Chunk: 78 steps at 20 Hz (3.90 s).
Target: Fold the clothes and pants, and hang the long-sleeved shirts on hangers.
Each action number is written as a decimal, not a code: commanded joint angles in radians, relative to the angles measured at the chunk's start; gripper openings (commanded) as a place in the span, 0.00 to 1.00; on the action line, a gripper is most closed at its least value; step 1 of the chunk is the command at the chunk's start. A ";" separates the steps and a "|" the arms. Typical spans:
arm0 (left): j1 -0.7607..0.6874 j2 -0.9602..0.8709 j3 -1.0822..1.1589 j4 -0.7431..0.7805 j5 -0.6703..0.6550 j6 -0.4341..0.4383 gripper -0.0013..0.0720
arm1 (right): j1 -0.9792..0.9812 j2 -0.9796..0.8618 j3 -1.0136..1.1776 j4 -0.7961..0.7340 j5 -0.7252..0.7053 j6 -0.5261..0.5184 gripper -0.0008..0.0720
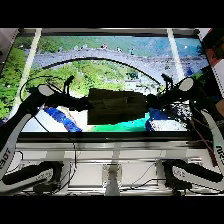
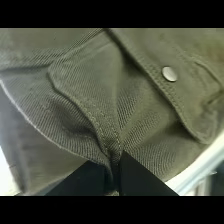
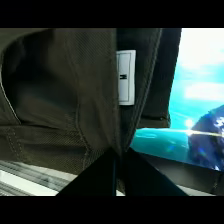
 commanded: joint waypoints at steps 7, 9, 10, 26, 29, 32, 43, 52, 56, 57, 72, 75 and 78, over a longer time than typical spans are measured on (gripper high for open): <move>-0.016 -0.113 0.012 0.079 -0.005 0.003 0.98 | 0.098 -0.027 -0.049 -0.051 -0.111 -0.089 0.95; 0.004 -0.108 0.055 0.074 -0.029 -0.001 0.98 | 0.098 -0.024 -0.010 -0.111 -0.103 -0.106 0.95; 0.016 -0.105 0.093 0.063 -0.053 -0.001 0.98 | 0.098 -0.023 0.027 -0.163 -0.101 -0.106 0.95; 0.091 0.062 0.330 0.159 -0.142 -0.054 0.98 | -0.207 -0.298 0.062 0.274 0.014 -0.495 0.96; 0.080 0.062 0.330 0.154 -0.142 -0.054 0.98 | -0.118 -0.328 0.063 0.290 -0.048 -0.497 0.95; 0.073 0.062 0.330 0.154 -0.142 -0.054 0.98 | -0.057 -0.336 0.063 0.294 -0.072 -0.514 0.95; 0.066 0.062 0.330 0.154 -0.142 -0.054 0.98 | -0.038 -0.329 0.303 0.072 0.130 -0.456 0.96; 0.066 0.062 0.330 0.154 -0.142 -0.054 0.98 | 0.035 -0.341 0.310 0.002 0.098 -0.340 0.95; 0.066 0.062 0.329 0.154 -0.143 -0.054 0.98 | 0.036 -0.374 0.310 -0.008 0.047 -0.216 0.95; 0.066 0.062 0.329 0.154 -0.143 -0.054 0.98 | 0.036 -0.386 0.310 -0.014 0.048 -0.214 0.94; 0.066 0.062 0.329 0.154 -0.142 -0.053 0.98 | 0.008 -0.559 0.277 0.366 0.098 -0.380 0.83; 0.066 0.062 0.329 0.154 -0.142 -0.052 0.98 | 0.060 -0.557 0.282 0.490 0.092 -0.472 0.40; 0.074 0.072 0.330 0.154 -0.095 -0.003 0.98 | 0.074 -0.547 0.318 0.497 0.107 -0.481 0.06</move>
